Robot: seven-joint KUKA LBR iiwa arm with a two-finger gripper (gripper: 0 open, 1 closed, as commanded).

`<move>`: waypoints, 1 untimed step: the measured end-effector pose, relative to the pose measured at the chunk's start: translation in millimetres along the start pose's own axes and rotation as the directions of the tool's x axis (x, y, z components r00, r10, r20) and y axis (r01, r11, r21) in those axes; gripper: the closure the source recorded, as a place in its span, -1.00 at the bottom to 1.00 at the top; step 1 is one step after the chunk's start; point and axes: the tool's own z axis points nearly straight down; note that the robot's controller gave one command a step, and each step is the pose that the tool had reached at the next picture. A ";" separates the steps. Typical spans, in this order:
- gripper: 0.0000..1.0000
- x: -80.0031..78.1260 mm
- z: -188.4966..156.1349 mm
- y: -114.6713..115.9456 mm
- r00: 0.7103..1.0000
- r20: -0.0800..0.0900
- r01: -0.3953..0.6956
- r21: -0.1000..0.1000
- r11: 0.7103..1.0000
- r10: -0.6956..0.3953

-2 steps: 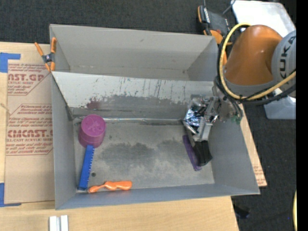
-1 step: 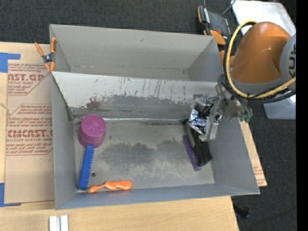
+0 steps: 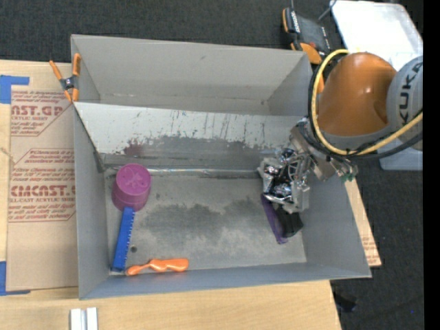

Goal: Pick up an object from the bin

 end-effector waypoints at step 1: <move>1.00 7.0 17.7 -2.9 0.966 0.001 0.260 0.002 0.966 -0.260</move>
Offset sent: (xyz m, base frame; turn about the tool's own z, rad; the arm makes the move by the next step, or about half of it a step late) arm -0.0009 -0.0195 -0.0706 -0.0880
